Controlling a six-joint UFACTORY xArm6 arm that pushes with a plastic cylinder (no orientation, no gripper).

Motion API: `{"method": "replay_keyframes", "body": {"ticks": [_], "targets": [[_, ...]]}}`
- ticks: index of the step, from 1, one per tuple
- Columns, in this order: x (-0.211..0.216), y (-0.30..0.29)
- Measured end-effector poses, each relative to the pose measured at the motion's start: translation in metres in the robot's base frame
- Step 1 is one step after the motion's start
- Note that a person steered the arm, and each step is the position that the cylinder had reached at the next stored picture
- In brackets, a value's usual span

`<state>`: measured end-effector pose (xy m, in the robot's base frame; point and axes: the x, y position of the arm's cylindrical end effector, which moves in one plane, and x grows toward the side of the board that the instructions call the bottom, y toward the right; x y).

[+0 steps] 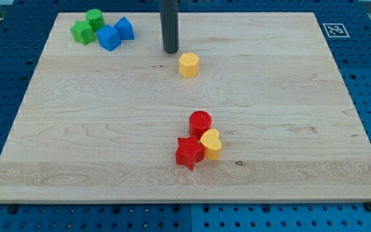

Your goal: Push the yellow hexagon top vertical to the red circle

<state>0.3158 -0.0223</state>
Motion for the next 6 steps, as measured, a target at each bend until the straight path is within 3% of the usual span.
{"method": "replay_keyframes", "body": {"ticks": [3,5,6], "targets": [[0.061,0.024],[0.072,0.086],[0.080,0.089]]}}
